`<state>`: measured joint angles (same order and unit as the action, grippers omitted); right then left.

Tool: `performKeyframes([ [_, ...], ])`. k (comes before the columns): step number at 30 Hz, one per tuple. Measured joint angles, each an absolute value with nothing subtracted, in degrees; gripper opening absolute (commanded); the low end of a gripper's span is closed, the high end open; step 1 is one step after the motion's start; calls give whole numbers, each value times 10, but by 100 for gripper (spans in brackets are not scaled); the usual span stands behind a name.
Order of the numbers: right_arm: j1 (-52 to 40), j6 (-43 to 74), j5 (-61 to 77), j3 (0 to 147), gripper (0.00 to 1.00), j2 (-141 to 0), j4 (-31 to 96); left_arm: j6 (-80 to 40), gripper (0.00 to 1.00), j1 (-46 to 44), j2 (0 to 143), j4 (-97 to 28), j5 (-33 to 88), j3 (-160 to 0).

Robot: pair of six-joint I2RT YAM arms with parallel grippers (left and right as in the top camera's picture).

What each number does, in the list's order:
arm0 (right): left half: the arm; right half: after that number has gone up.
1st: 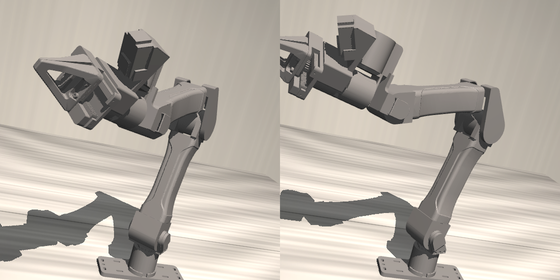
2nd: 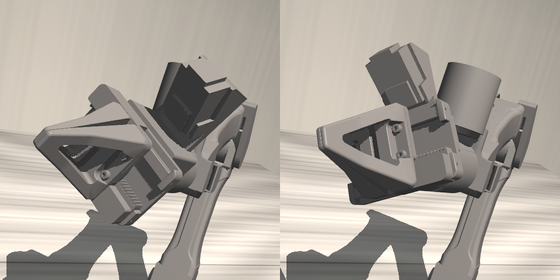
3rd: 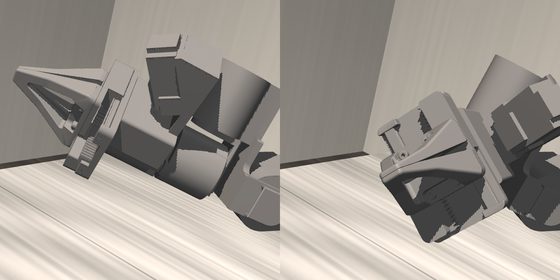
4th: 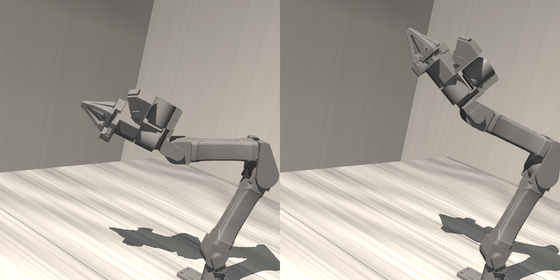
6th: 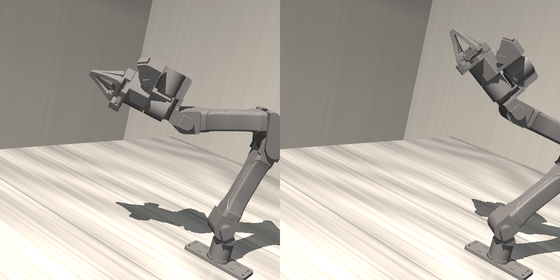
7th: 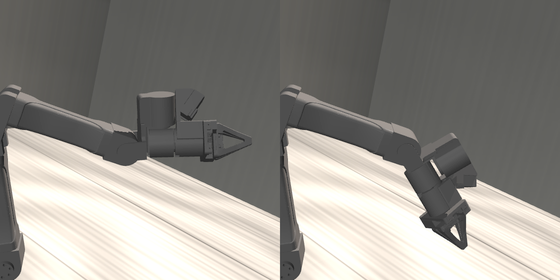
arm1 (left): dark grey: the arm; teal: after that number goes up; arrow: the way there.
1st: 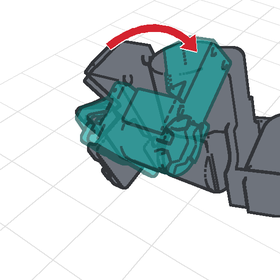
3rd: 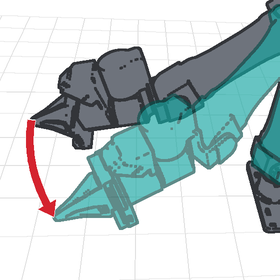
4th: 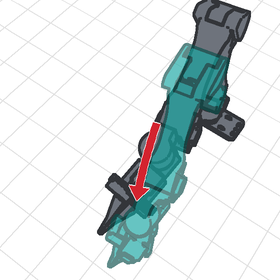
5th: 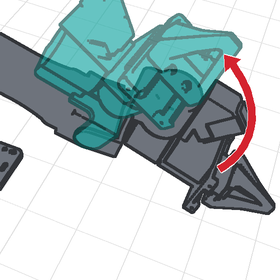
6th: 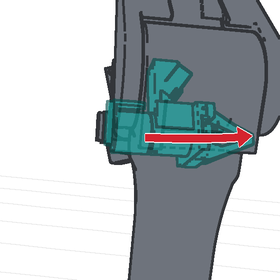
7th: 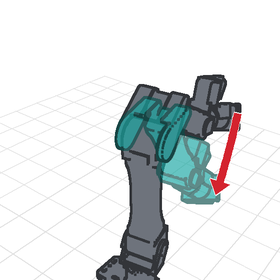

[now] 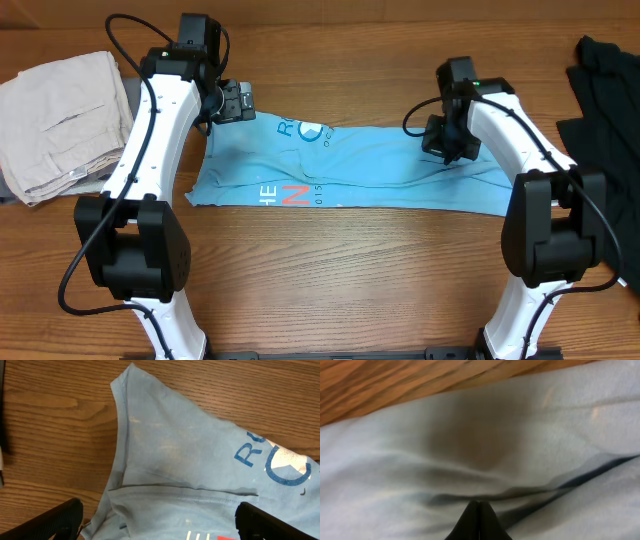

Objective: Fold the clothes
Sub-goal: 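Lower the right gripper onto the strip's right end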

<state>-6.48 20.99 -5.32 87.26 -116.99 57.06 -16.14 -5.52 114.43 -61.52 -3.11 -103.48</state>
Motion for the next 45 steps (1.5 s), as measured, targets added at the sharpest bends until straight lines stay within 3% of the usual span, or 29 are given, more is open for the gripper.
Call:
performKeyframes([
  [6,-63,209,-55,813,4,-1170,510,-161,100,-55,1144,-615,-31,-1035],
  [15,-57,228,-92,802,4,-1166,627,-161,100,-55,1144,-615,-31,-1035],
  [37,-46,290,-128,771,4,-1150,712,-161,100,-55,1144,-615,-31,-1035],
  [45,12,306,-129,782,6,-1031,699,-161,100,-55,1144,-615,-31,-1035],
])
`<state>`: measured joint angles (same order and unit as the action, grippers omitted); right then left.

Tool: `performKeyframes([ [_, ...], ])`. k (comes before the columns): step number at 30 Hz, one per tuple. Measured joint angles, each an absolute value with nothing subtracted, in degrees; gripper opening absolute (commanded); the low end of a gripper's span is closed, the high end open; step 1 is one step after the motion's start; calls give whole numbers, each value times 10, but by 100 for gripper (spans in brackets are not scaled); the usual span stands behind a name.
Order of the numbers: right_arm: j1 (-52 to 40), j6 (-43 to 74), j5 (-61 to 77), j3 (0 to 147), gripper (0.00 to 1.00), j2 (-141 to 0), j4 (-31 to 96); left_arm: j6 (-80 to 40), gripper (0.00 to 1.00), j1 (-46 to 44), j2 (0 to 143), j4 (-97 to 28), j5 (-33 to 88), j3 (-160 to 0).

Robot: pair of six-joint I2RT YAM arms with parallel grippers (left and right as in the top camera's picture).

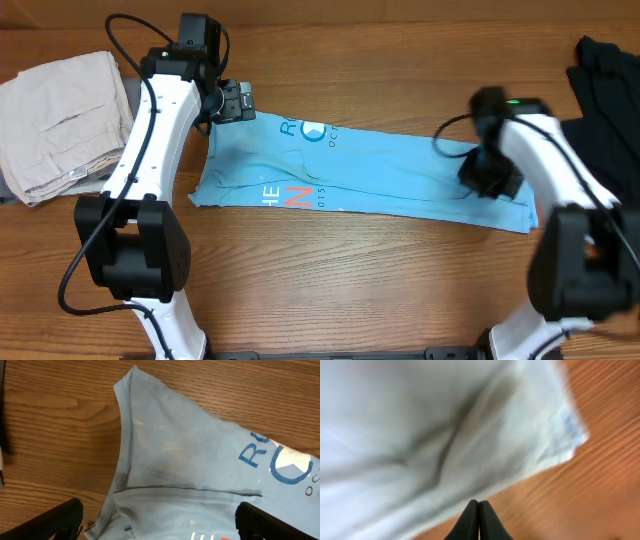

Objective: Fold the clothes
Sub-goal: 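Lower the right gripper onto the strip's right end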

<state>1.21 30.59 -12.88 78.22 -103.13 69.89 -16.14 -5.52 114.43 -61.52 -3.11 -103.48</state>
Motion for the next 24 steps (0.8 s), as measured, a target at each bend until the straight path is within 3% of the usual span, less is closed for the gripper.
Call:
performKeyframes([
  [8,114,260,-36,794,4,-1032,600,-161,100,-55,1144,-615,-31,-1035],
  [24,89,222,-21,794,4,-1168,526,-161,100,-55,1144,-615,-31,-1035],
])
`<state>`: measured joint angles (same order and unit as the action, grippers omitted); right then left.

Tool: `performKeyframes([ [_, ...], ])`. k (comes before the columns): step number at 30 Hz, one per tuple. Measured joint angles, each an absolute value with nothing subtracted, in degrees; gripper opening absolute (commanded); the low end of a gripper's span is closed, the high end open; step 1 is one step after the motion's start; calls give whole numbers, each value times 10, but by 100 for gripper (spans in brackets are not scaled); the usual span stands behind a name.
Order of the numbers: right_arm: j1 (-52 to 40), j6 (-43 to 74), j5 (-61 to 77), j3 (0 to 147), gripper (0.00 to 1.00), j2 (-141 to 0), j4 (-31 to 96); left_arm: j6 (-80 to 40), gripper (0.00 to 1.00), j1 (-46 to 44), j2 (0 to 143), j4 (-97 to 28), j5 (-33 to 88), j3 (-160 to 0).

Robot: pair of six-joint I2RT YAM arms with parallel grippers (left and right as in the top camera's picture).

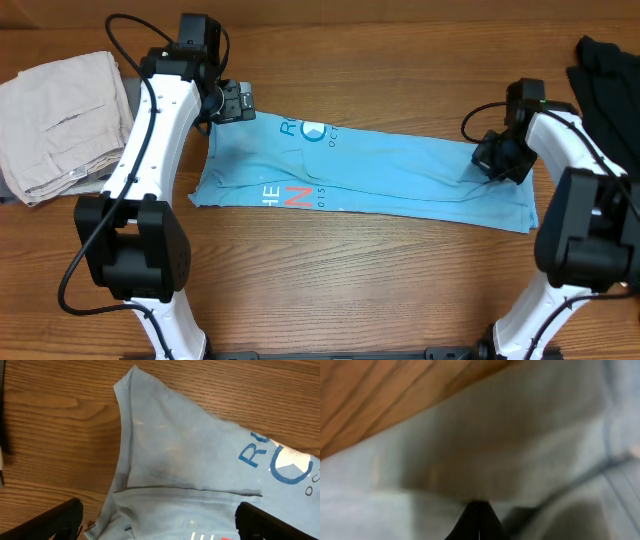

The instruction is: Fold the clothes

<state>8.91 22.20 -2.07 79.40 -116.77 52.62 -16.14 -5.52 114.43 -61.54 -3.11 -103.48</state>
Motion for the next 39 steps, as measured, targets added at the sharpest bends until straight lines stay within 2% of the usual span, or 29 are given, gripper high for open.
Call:
performKeyframes([
  [12,89,197,-26,797,5,-1179,410,-161,100,-55,1144,-615,-31,-1035],
  [15,89,195,-26,810,8,-1185,426,-161,100,-55,1144,-615,-31,-1035],
  [23,90,195,-36,887,11,-1201,564,-161,100,-55,1144,-615,-31,-1035],
  [39,90,194,-49,890,11,-1201,575,-161,100,-55,1144,-615,-31,-1035],
])
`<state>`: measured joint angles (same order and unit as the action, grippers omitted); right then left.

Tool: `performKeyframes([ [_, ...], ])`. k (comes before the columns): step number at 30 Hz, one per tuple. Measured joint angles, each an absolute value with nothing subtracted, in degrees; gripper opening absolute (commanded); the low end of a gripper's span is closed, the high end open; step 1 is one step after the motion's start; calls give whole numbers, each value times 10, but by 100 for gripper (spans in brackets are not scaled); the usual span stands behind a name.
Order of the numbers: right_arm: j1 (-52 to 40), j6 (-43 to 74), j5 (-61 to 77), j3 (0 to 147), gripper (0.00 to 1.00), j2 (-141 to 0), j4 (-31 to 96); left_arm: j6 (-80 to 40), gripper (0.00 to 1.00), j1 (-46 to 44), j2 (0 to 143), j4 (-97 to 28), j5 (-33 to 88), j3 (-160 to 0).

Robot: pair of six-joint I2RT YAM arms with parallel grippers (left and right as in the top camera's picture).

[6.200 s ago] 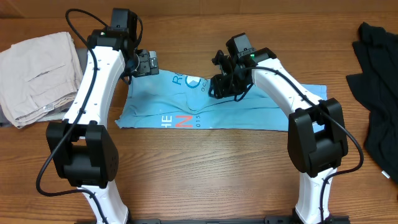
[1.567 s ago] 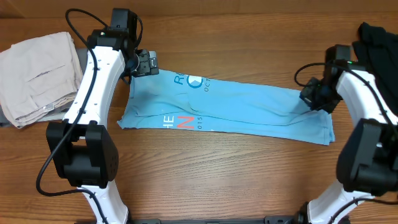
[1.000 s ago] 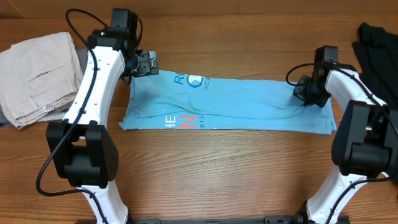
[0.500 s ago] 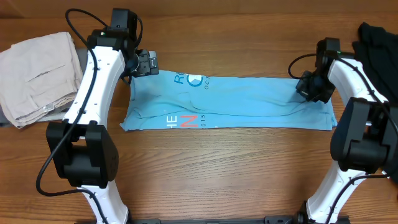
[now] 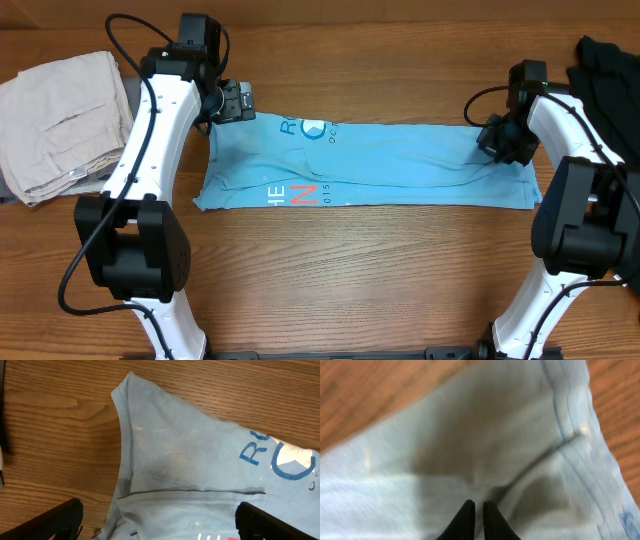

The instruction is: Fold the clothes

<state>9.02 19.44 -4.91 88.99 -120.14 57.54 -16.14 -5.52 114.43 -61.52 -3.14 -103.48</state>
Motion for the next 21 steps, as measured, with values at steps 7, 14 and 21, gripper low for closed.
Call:
performKeyframes([
  [7,90,194,-67,890,11,-1201,609,-161,100,-55,1144,-615,-31,-1035],
  [14,90,207,-100,890,10,-1201,660,-161,100,-55,1144,-615,-31,-1035],
  [21,90,254,-124,890,7,-1201,703,-161,100,-55,1144,-615,-31,-1035],
])
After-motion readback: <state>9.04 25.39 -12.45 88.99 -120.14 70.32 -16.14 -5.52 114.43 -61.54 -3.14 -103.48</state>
